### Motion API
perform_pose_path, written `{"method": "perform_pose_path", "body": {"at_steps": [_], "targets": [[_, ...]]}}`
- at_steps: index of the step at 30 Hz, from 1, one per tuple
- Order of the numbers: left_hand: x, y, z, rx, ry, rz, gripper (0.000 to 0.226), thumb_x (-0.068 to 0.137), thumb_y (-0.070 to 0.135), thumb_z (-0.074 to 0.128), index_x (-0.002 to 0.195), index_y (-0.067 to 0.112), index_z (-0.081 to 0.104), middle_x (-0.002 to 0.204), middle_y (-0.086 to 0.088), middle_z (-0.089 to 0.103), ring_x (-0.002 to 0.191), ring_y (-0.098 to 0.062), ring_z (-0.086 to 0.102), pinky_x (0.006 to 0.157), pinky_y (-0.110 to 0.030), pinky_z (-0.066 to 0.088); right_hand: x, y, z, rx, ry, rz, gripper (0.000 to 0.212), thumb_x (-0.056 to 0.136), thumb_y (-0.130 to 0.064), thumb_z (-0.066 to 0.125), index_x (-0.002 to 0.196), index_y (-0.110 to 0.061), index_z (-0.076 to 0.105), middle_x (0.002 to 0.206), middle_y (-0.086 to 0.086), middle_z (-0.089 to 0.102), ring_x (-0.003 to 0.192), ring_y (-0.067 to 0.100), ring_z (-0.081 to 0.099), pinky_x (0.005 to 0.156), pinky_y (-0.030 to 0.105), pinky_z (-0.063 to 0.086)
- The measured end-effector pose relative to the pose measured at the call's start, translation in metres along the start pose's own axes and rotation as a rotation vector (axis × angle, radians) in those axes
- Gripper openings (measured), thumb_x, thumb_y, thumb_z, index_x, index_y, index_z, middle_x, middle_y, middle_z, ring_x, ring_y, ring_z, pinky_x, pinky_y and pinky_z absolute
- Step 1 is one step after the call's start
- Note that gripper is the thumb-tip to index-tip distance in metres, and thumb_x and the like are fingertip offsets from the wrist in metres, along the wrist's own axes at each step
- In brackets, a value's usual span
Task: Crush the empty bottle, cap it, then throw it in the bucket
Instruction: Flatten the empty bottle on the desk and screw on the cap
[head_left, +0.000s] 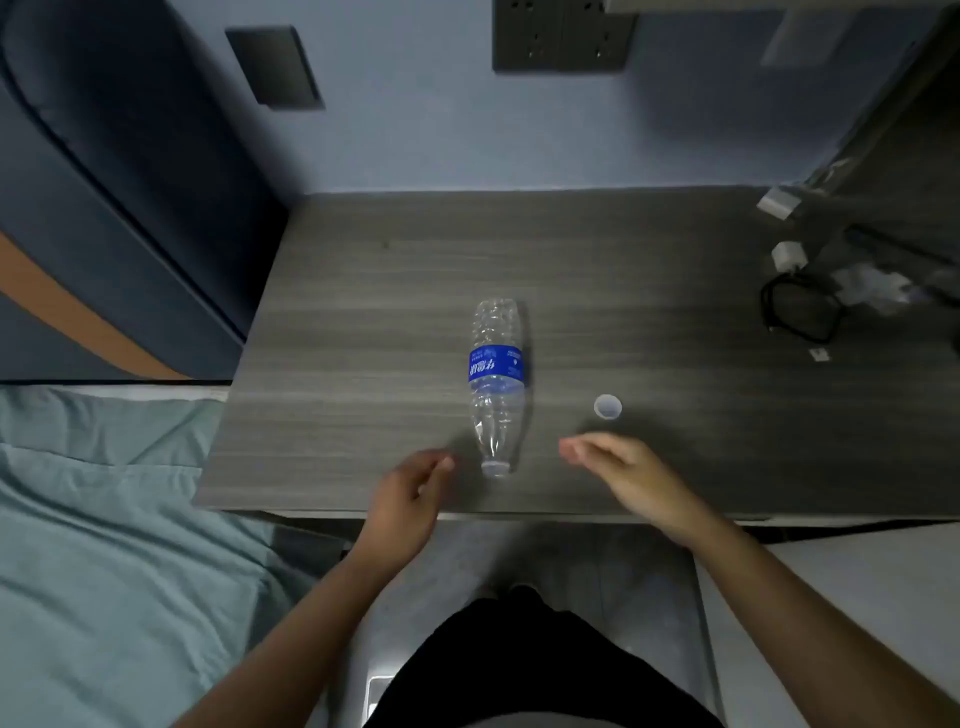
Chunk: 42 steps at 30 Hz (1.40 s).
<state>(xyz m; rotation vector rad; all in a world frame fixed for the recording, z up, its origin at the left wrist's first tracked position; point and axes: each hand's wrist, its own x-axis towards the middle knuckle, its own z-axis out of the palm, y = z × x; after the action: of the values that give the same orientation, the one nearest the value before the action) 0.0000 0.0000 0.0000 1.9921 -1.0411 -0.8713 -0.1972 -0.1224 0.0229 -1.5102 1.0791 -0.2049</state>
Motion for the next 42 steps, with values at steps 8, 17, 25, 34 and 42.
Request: {"method": "perform_pose_path", "body": {"at_steps": [8,17,25,34,42], "targets": [[0.067,0.028,0.021,0.297,-0.037,0.246,0.041,0.095,0.021,0.043,0.133,0.007,0.045,0.146,-0.012,0.041,0.133,-0.023,0.041,0.109,-0.027,0.032,0.094,-0.042,-0.002,-0.299,0.086,-0.215,0.031,0.094,-0.011,0.042,0.118,-0.002,0.058,0.124,0.015,0.061,0.109,0.014,0.054,0.087,0.018,0.036],[0.102,0.021,0.045,0.598,-0.056,0.374,0.057,0.097,0.031,0.033,0.144,0.002,0.018,0.156,-0.016,0.017,0.146,-0.023,0.008,0.116,-0.026,0.000,0.184,-0.061,0.015,-0.769,0.067,-0.426,0.040,0.095,-0.021,0.037,0.133,-0.008,0.045,0.149,0.010,0.034,0.140,0.023,0.023,0.116,0.030,0.014],[0.100,0.019,0.053,0.626,-0.058,0.337,0.055,0.091,0.028,0.043,0.137,-0.002,0.035,0.146,-0.021,0.038,0.137,-0.034,0.034,0.111,-0.047,0.024,0.214,-0.040,0.017,-1.024,-0.101,-0.492,0.044,0.097,-0.038,0.023,0.134,-0.026,0.043,0.152,-0.005,0.031,0.142,0.015,0.014,0.115,0.035,0.008],[0.108,0.015,0.066,0.863,-0.103,0.277,0.058,0.086,0.037,0.030,0.122,0.002,0.059,0.128,-0.014,0.061,0.122,-0.026,0.055,0.095,-0.045,0.049,0.220,-0.013,0.024,-1.260,0.000,-0.632,0.052,0.093,-0.042,0.014,0.140,-0.027,0.032,0.153,-0.001,0.031,0.144,0.021,0.015,0.118,0.037,0.007],[0.113,0.006,0.061,0.810,-0.258,0.244,0.068,0.095,0.047,0.021,0.145,0.005,0.002,0.157,-0.013,-0.003,0.136,-0.025,-0.021,0.113,-0.036,-0.012,0.221,-0.014,0.023,-1.235,-0.017,-0.648,0.048,0.095,-0.041,0.020,0.140,-0.027,0.031,0.153,-0.002,0.028,0.144,0.019,0.010,0.116,0.035,0.003]]}}
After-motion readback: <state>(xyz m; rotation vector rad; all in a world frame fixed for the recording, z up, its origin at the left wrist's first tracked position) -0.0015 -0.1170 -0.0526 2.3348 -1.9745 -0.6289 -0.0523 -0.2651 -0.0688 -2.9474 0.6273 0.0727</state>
